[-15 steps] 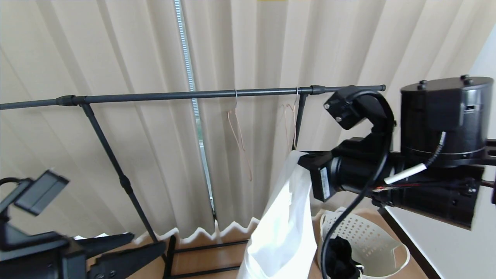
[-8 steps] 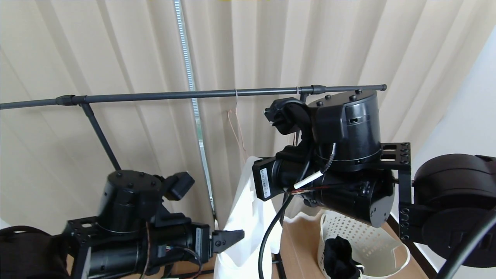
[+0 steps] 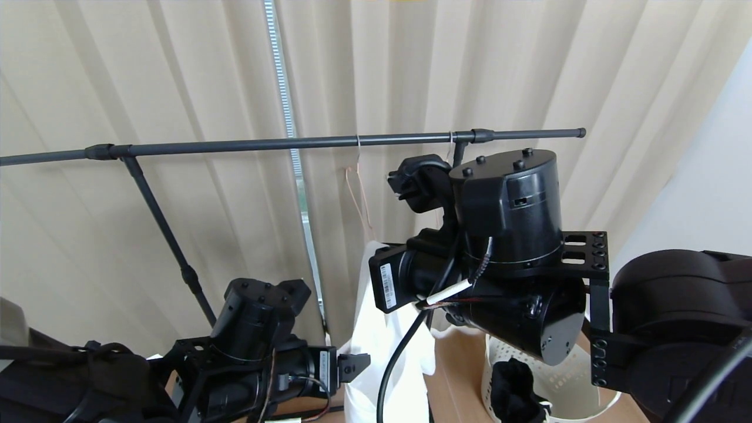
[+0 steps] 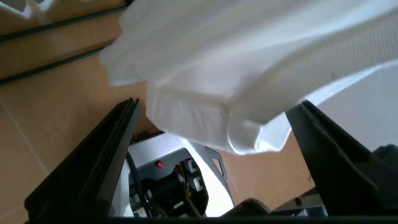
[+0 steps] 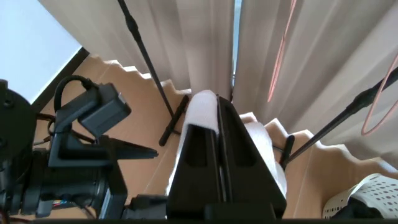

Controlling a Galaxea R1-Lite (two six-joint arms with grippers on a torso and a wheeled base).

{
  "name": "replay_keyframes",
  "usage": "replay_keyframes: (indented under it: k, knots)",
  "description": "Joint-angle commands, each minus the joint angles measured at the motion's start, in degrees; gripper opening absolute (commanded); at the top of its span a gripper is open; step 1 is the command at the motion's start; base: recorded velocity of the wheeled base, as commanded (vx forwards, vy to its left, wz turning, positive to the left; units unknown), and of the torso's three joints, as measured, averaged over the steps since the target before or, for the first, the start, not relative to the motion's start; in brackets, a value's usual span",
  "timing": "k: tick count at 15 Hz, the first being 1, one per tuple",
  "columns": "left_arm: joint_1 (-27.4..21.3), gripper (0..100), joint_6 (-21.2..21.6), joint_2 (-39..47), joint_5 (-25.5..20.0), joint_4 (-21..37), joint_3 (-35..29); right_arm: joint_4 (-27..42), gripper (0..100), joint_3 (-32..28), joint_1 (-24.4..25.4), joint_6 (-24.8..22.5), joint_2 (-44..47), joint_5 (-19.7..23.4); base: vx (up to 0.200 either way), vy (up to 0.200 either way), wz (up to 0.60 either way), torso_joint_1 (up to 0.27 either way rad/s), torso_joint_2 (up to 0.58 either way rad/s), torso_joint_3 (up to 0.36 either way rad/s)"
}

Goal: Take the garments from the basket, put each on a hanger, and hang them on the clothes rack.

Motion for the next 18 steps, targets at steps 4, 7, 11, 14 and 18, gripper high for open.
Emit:
replay_keyframes:
  k: [4,7,11,14,18]
  knots:
    - [0.11,100,0.12,3.27,5.88,-2.34,0.08,0.01,0,1.34,-0.48,-0.56,-2.18,-0.62,0.000,0.000,0.00,0.000,0.00,0.000]
    - [0.20,100,0.21,3.01,5.97,-2.34,0.43,0.10,0,2.13,-3.73,-2.32,-3.15,-0.71,0.000,0.000,0.00,0.000,0.00,0.000]
    - [0.99,0,0.21,2.92,7.81,-2.34,0.43,0.01,0,3.71,-5.40,-4.87,-3.85,-0.71,0.000,0.000,0.00,0.000,0.00,0.000]
    - [0.99,0,0.21,2.04,7.81,-2.43,0.43,0.01,0,5.38,-5.93,-7.42,-3.85,-0.71,0.000,0.000,0.00,0.000,0.00,0.000]
    - [1.52,0,0.30,-0.77,7.81,-2.43,0.34,-6.93,0,12.50,-8.12,-17.53,-3.68,-0.62,0.000,0.000,0.00,0.000,0.00,0.000]
